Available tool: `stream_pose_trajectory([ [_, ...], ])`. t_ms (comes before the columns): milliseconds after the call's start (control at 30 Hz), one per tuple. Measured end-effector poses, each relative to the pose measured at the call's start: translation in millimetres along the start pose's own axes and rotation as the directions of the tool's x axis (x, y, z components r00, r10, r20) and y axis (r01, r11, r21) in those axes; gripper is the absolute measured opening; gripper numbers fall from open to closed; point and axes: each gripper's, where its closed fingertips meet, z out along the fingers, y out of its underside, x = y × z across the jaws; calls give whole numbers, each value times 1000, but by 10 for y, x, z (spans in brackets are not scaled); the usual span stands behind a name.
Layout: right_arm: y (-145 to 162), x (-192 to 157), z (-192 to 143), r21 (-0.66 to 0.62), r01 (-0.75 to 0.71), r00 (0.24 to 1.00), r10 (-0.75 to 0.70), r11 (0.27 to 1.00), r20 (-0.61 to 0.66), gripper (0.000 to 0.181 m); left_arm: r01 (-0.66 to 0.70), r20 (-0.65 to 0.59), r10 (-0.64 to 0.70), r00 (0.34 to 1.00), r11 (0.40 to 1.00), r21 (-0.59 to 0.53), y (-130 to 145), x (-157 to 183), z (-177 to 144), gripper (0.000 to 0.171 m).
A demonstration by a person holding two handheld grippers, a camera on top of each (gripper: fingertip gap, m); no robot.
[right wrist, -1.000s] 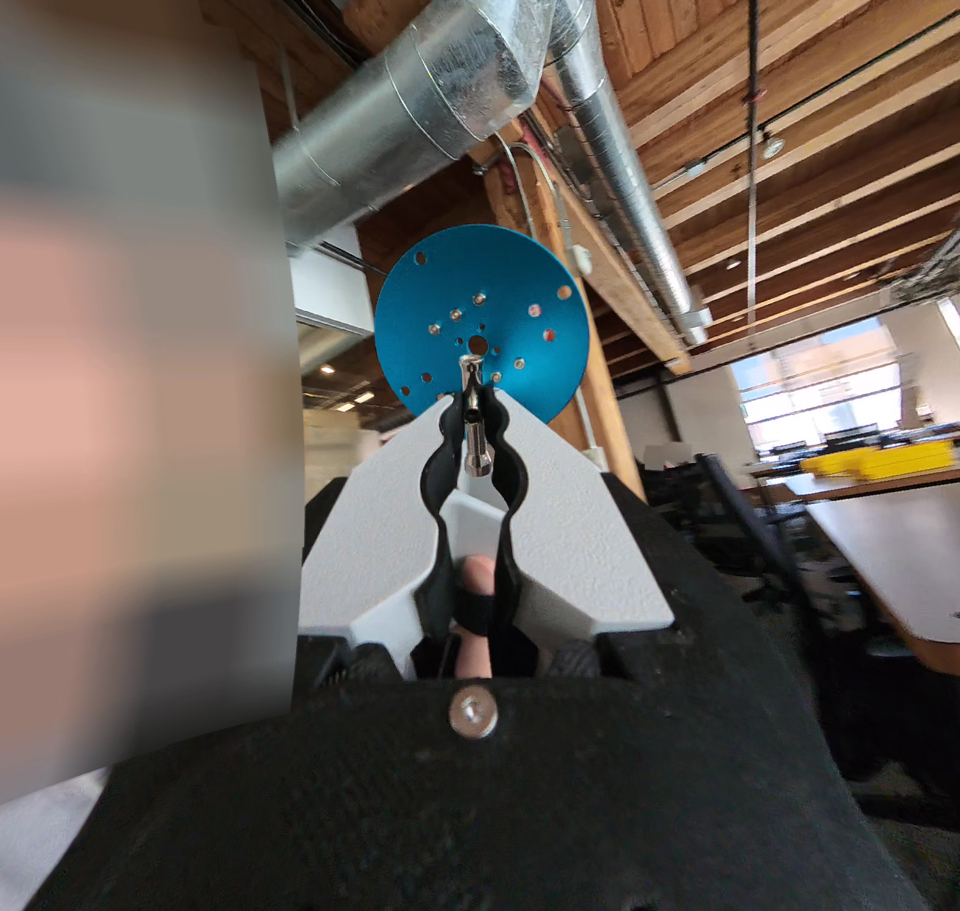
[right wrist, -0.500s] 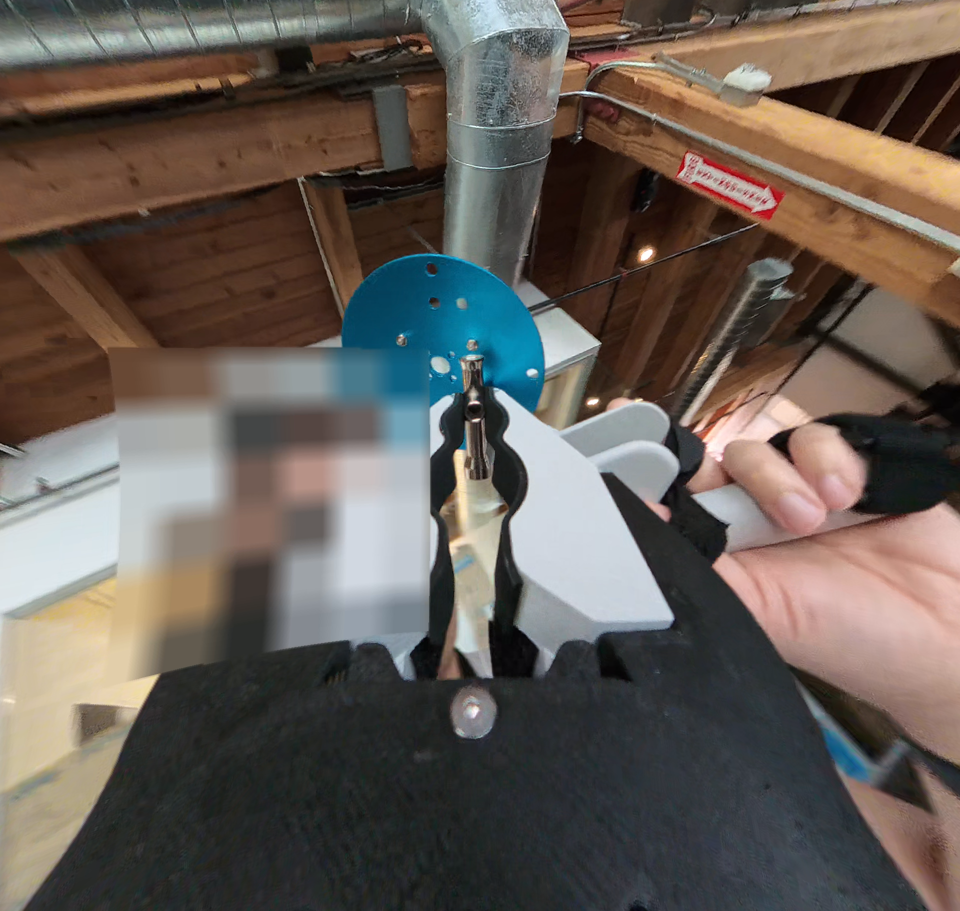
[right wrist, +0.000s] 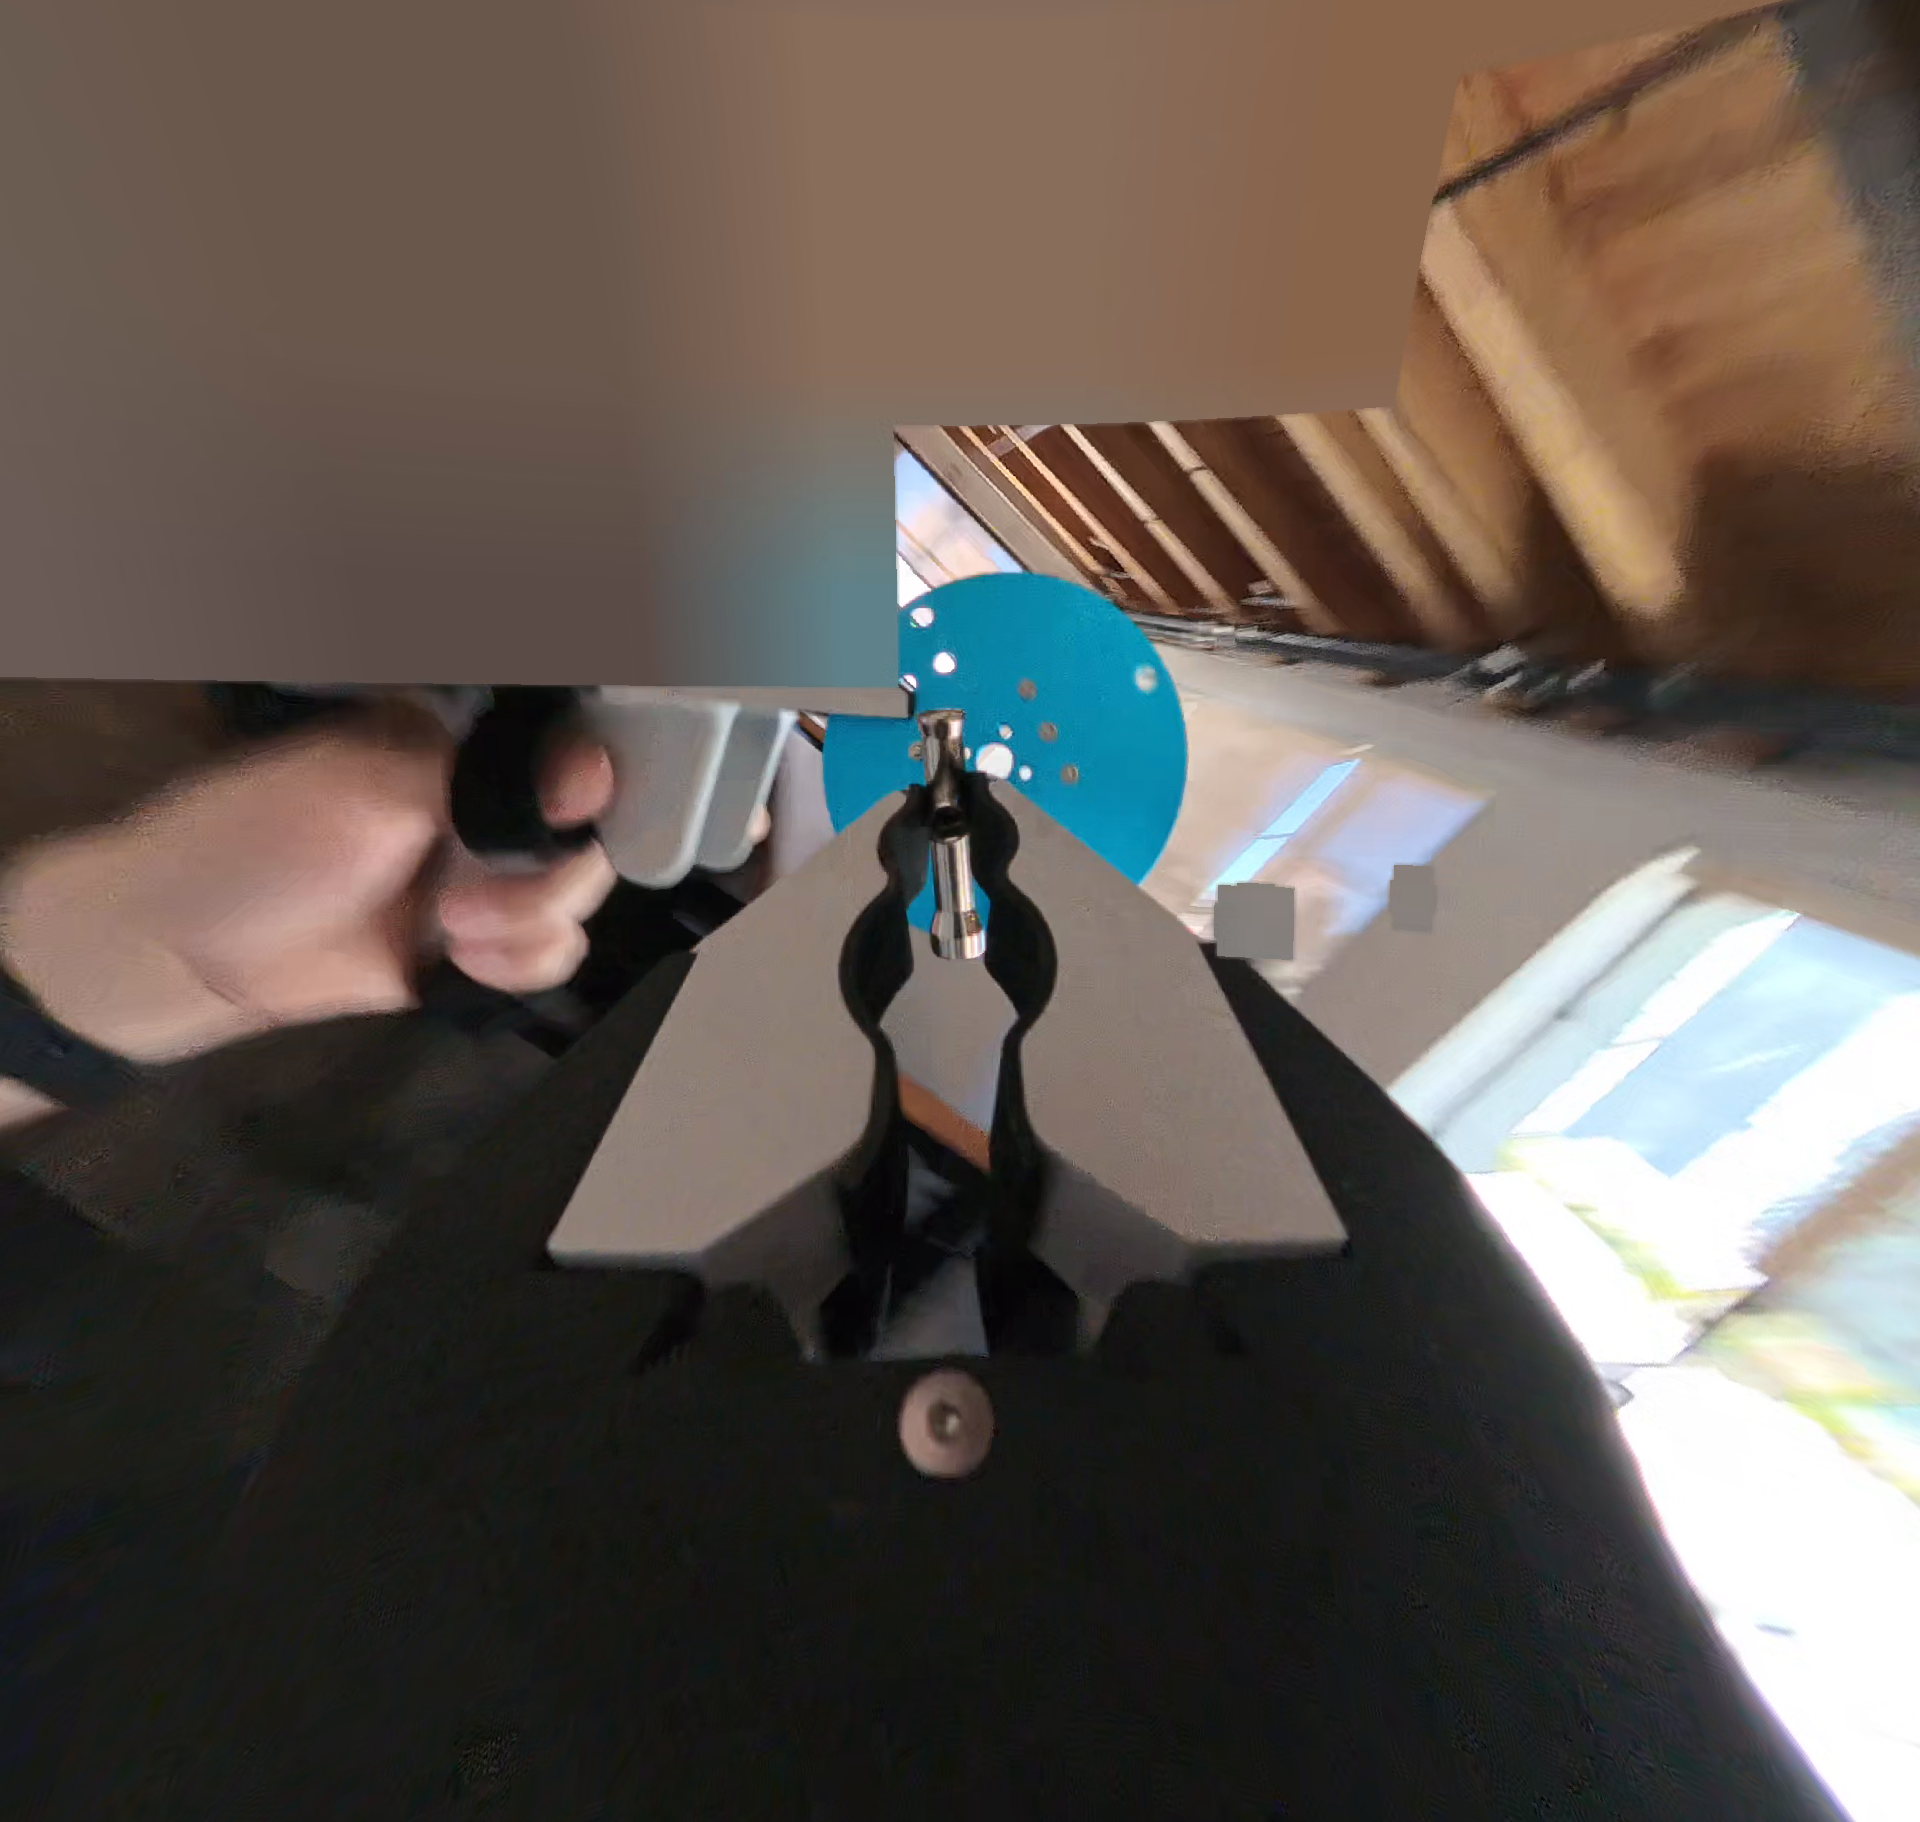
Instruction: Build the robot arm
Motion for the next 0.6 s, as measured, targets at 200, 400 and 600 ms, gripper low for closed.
stream_pose_trajectory([
  [200,84,-29,100,-227,449,887,-462,864,-6,7,-115,51,117,992,993,-39,44,18,32,2],
  [400,89,-68,135,-284,557,816,-578,780,14,7,-217,80,220,972,975,-55,45,36,41,2],
  [600,50,-78,142,-284,577,802,-597,766,19,6,-197,74,199,977,979,-44,36,35,31,2],
])
